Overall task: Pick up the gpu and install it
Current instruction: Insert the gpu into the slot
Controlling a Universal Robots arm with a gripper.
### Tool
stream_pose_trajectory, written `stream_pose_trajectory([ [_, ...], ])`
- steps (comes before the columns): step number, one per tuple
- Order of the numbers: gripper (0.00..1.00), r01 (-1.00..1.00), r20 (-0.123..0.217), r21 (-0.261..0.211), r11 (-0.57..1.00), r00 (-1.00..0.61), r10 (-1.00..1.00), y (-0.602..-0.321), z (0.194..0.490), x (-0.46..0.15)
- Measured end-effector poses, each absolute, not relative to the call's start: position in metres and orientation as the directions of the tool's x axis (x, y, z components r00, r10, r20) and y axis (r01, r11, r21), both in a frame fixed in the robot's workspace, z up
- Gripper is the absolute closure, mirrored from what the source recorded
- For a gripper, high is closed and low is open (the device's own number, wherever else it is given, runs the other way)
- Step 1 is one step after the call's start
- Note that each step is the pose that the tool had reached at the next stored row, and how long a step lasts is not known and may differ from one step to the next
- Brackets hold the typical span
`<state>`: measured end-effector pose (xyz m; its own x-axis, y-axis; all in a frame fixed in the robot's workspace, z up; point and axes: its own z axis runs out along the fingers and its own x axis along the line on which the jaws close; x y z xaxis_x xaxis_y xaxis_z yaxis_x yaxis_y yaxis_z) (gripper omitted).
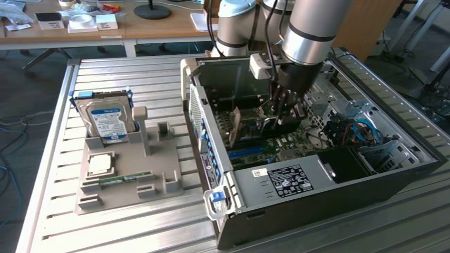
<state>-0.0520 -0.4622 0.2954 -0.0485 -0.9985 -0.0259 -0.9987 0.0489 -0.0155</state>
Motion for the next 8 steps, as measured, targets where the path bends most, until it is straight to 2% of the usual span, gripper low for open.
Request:
stream_pose_trajectory([
  [8, 0.73, -0.999, -0.026, -0.016, 0.049, -0.049, -0.998, -0.4637, 0.2888, -0.0543],
])
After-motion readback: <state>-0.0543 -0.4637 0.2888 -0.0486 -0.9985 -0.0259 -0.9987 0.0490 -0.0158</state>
